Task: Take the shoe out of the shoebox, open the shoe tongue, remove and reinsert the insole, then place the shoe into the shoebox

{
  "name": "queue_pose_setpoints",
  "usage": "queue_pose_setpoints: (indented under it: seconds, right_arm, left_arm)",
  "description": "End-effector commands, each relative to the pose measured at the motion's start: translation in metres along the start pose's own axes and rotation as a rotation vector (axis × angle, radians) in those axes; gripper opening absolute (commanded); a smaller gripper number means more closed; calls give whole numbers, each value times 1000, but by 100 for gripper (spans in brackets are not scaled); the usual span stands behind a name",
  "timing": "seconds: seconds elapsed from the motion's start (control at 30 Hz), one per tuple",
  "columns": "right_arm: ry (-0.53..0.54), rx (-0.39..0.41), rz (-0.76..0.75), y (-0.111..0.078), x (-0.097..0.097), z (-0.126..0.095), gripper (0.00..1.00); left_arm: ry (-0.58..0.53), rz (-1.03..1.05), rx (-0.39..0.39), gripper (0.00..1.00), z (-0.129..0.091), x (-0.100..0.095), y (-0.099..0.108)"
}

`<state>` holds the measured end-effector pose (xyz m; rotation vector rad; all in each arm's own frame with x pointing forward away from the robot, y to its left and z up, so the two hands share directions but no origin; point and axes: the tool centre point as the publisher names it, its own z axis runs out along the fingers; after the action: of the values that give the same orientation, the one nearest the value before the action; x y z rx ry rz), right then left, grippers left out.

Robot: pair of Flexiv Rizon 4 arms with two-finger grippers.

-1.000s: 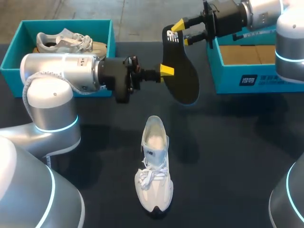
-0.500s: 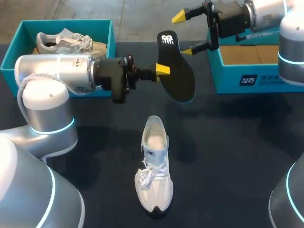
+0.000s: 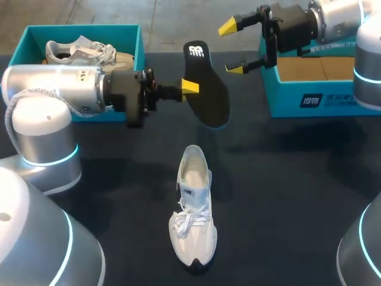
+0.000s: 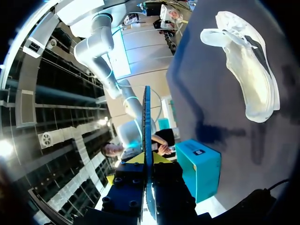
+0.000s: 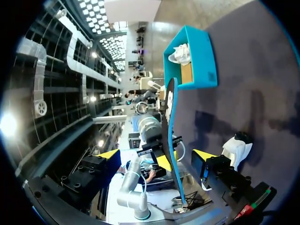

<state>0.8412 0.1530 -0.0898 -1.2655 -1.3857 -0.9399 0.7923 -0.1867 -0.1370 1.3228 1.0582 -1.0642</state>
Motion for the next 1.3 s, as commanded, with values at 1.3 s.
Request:
queue_pose_setpoints:
  seconds: [1.3]
  right_arm:
    - [3,-1,-5,-47,-17,-1,100]
  left_arm:
    - [36,-491,75,0,-76,-6,-7]
